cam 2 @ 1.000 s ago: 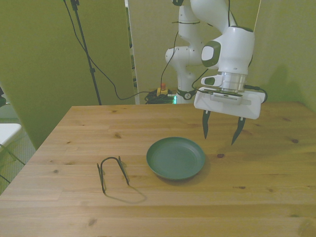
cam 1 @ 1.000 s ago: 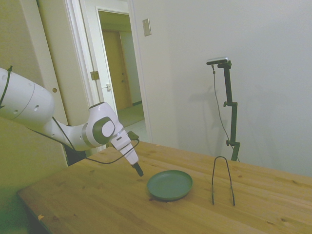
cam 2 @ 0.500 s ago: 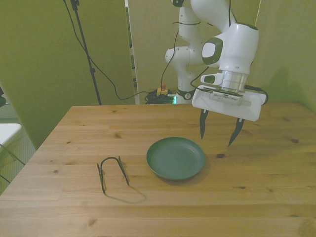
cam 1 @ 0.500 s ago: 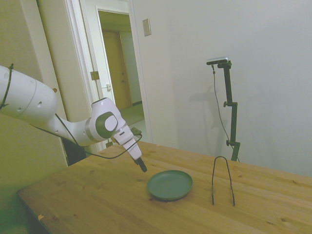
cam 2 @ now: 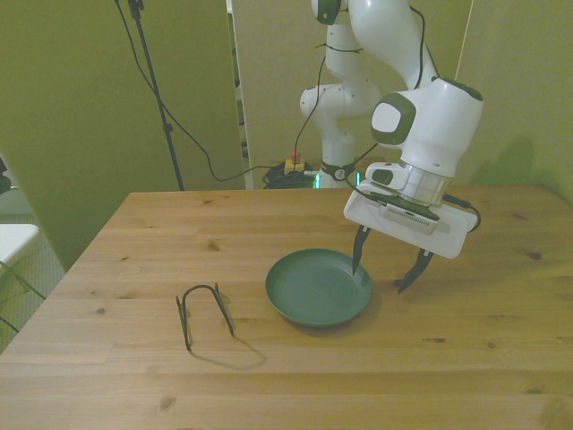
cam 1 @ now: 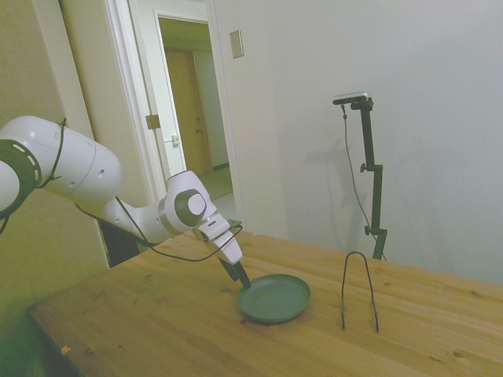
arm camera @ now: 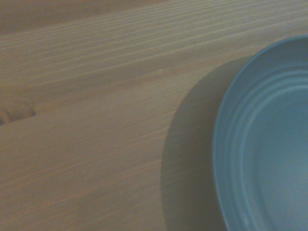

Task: Load the plate

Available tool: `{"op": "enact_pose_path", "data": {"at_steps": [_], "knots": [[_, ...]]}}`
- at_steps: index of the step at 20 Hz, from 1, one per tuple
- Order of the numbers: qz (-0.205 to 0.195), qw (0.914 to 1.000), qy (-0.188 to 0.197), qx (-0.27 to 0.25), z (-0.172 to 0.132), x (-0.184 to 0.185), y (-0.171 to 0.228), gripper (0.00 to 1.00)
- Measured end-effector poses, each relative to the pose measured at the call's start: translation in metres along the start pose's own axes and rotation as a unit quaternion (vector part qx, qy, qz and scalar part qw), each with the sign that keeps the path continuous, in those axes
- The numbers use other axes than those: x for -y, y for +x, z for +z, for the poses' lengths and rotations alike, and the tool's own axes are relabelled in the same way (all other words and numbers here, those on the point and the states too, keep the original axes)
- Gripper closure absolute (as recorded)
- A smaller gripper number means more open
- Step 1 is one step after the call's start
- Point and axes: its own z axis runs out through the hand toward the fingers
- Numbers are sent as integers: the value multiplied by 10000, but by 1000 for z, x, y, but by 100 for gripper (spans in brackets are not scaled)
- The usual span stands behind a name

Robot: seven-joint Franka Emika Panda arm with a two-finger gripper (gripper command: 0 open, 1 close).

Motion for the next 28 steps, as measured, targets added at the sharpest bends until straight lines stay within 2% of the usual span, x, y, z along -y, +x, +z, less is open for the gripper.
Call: {"op": "enact_pose_path", "data": {"at_steps": [16, 28], "knots": [[-403, 9986, -163, -286, 13, -8, -7, 100], [-450, 9982, -214, -322, 20, -11, -6, 100]]}}
